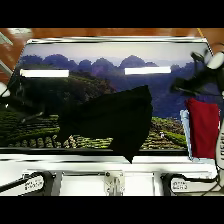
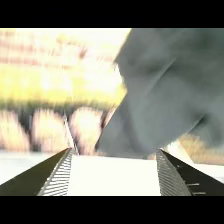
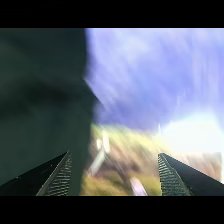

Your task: Fold the shirts.

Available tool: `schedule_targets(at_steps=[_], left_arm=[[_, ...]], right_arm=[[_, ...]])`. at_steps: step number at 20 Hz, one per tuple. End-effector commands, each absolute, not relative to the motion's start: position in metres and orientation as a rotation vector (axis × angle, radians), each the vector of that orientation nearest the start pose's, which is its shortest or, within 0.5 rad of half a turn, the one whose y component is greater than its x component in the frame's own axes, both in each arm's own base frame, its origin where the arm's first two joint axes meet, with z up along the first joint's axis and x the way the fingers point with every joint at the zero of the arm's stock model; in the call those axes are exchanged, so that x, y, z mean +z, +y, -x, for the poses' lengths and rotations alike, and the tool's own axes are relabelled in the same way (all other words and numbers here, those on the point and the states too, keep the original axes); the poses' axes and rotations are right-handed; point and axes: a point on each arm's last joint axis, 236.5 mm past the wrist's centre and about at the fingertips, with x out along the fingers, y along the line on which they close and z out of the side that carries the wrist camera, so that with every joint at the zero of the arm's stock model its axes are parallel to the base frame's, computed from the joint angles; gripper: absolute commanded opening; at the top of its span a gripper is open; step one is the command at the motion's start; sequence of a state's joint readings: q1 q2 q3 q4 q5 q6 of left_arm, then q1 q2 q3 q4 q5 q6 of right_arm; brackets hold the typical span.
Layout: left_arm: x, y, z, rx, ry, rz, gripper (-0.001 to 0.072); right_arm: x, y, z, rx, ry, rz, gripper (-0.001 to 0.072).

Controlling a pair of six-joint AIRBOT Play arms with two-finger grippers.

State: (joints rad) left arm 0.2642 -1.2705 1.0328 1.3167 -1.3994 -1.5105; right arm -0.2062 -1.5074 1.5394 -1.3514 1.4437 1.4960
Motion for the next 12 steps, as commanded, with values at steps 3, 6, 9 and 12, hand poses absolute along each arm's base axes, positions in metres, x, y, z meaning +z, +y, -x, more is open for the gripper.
schedule_targets(at_steps=[3, 6, 9, 12], left_arm=[[-0.096, -0.018, -0.210, -0.036, 1.582, 0.778, 0.0620], [-0.121, -0.024, -0.209, 0.023, 1.533, 0.847, 0.0615], [-0.124, -0.016, -0.224, 0.060, 1.467, 0.848, 0.0607], [-0.125, -0.009, -0.237, 0.082, 1.406, 0.848, 0.0595]], right_arm=[[-0.005, -0.027, -0.330, 0.087, 1.482, -0.582, 0.0648], [-0.023, -0.017, -0.319, 0.095, 1.510, -0.609, 0.0648], [-0.023, -0.015, -0.324, 0.097, 1.487, -0.627, 0.0649], [-0.023, -0.015, -0.326, 0.096, 1.480, -0.628, 0.0648]])
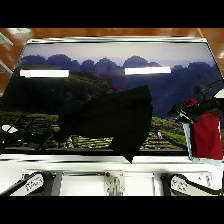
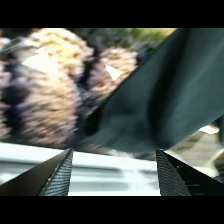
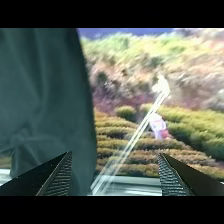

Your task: Fold the shirts.

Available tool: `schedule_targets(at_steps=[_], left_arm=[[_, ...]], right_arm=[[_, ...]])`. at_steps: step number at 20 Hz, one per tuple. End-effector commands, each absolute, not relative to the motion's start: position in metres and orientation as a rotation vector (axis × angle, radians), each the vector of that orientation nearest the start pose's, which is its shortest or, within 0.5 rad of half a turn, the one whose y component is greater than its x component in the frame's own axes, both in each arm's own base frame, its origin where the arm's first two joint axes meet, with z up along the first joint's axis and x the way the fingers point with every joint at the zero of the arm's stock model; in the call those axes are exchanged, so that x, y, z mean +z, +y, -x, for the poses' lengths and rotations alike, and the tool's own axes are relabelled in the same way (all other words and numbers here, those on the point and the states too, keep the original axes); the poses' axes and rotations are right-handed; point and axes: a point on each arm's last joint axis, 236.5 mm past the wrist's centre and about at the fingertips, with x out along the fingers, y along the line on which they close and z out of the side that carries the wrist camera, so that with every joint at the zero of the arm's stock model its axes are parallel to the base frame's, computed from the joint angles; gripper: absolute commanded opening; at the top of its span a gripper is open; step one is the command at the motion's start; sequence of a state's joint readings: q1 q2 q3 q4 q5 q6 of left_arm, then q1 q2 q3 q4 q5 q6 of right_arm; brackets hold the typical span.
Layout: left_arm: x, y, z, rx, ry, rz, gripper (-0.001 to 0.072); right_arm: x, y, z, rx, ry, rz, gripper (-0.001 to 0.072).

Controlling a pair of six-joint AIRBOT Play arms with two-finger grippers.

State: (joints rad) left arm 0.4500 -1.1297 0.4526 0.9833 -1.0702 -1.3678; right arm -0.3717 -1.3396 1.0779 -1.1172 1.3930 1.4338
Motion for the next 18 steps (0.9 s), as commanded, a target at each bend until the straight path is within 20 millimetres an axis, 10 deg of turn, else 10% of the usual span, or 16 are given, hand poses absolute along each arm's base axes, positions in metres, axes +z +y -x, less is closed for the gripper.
schedule_targets(at_steps=[1, 2, 7, 13, 18], left_arm=[[-0.125, -0.007, -0.241, 0.091, 1.386, 0.855, 0.0594], [-0.124, -0.006, -0.245, 0.097, 1.370, 0.858, 0.0583], [-0.127, -0.019, -0.245, 0.065, 1.384, 0.817, 0.0060], [-0.100, -0.015, -0.263, -0.012, 1.322, 0.739, 0.0042], [-0.076, -0.012, -0.276, -0.032, 1.256, 0.708, 0.0042]], right_arm=[[-0.023, -0.016, -0.326, 0.096, 1.480, -0.628, 0.0648], [-0.023, -0.016, -0.326, 0.095, 1.480, -0.628, 0.0649], [-0.029, -0.016, -0.319, 0.087, 1.504, -0.623, 0.0678], [-0.087, 0.040, -0.273, 0.135, 1.640, -0.654, 0.0677], [-0.122, 0.085, -0.278, 0.151, 1.671, -0.682, 0.0675]])
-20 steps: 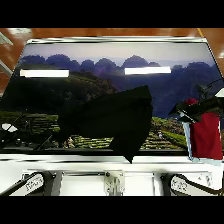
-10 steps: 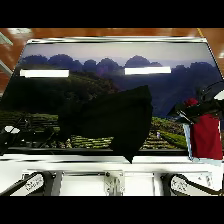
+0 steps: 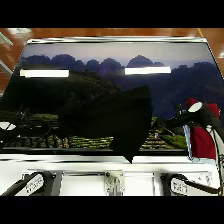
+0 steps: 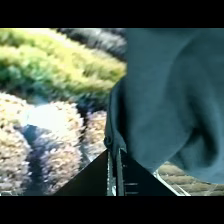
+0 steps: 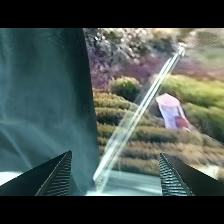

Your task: Fold the shirts.

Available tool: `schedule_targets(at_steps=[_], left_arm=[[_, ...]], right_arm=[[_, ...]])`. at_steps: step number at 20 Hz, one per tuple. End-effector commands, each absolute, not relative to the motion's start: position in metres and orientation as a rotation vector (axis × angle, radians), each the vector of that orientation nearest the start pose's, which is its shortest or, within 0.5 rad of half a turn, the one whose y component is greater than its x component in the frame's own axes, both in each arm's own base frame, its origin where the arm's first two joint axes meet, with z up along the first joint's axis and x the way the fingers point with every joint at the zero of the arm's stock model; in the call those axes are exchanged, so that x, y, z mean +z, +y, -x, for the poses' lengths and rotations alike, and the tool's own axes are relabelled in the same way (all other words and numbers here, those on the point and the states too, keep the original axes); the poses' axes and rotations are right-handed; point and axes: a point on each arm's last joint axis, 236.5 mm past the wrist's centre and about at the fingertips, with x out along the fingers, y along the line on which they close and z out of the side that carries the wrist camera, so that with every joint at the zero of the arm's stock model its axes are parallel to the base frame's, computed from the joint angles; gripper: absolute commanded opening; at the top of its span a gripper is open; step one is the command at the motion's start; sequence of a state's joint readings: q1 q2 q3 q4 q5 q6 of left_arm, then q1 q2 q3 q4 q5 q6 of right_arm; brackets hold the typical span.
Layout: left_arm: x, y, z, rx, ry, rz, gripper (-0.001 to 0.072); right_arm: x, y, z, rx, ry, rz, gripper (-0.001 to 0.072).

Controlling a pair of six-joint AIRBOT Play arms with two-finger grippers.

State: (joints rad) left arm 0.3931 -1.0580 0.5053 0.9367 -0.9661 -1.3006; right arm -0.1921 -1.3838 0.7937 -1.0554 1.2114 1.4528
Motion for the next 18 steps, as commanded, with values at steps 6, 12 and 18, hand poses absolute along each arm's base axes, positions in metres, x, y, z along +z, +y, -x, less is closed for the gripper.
schedule_targets(at_steps=[6, 12, 18], left_arm=[[-0.051, -0.005, -0.292, -0.038, 1.171, 0.668, 0.0042], [0.189, 0.026, -0.368, -0.084, 0.598, 0.400, 0.0040], [0.555, -0.006, -0.239, -0.046, -0.258, 0.004, 0.0041]], right_arm=[[-0.125, 0.126, -0.296, 0.231, 1.615, -0.672, 0.0072], [0.115, 0.107, -0.410, 0.462, 0.889, -0.354, 0.0062], [0.521, 0.042, -0.303, 0.223, -0.126, 0.011, 0.0062]])
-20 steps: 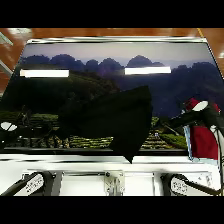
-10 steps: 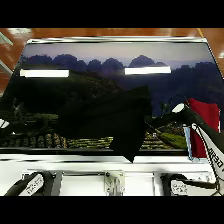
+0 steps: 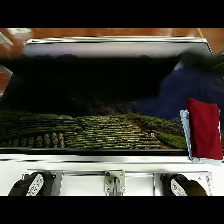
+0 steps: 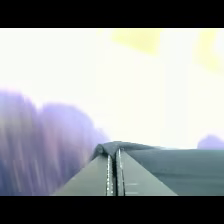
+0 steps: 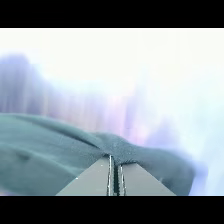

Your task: Fold the shirts.

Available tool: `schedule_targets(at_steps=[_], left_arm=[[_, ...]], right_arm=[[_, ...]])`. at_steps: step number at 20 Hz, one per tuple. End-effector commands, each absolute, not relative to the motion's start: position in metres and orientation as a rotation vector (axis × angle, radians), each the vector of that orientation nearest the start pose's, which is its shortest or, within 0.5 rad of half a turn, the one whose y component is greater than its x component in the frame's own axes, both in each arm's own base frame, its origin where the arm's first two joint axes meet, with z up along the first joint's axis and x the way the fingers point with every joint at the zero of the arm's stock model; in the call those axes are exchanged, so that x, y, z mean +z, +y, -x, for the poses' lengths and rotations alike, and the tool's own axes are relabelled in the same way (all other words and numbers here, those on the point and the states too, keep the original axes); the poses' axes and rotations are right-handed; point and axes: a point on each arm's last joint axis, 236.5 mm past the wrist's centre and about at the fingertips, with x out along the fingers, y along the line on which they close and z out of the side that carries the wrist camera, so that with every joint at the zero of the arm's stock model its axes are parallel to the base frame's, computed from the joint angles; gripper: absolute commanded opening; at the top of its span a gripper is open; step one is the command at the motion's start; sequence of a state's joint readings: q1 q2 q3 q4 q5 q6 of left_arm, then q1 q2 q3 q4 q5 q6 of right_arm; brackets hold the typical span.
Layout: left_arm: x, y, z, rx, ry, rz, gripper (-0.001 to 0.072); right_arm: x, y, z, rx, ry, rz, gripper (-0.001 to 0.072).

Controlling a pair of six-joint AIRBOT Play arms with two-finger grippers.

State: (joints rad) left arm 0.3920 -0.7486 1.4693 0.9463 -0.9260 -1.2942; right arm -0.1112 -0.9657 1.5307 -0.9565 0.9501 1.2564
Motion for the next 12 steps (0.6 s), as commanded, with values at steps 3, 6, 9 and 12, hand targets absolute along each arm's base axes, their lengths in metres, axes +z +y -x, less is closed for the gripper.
schedule_targets(at_steps=[3, 6, 9, 12], left_arm=[[0.604, -0.011, -0.172, 0.041, -0.398, -0.023, 0.0041], [0.578, -0.014, -0.157, 0.069, -0.287, -0.037, 0.0041], [0.531, -0.004, -0.166, 0.104, -0.080, -0.052, 0.0042], [0.500, 0.006, -0.180, 0.119, 0.042, -0.095, 0.0042]], right_arm=[[0.581, 0.031, -0.222, 0.122, -0.295, 0.065, 0.0062], [0.576, 0.034, -0.184, 0.113, -0.278, 0.070, 0.0062], [0.535, 0.026, -0.186, 0.077, -0.104, 0.102, 0.0062], [0.487, 0.012, -0.210, 0.041, 0.109, 0.093, 0.0062]])
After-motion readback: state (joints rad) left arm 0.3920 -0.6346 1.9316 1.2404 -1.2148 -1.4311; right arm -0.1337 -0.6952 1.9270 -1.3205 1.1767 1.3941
